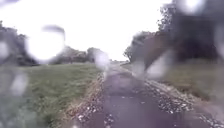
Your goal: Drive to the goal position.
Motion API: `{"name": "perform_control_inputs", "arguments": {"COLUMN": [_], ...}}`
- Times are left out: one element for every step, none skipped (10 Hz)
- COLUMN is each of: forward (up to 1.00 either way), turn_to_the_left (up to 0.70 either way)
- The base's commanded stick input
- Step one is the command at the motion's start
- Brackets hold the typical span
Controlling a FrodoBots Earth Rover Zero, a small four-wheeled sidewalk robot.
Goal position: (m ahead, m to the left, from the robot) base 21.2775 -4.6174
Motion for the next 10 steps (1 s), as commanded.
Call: {"name": "perform_control_inputs", "arguments": {"forward": [0.70, 0.70, 0.70, 0.70, 0.70, 0.70, 0.70, 0.70, 0.70, 0.70], "turn_to_the_left": [0.00, 0.00, 0.00, 0.00, 0.00, 0.00, 0.00, -0.01, -0.08, -0.14]}}
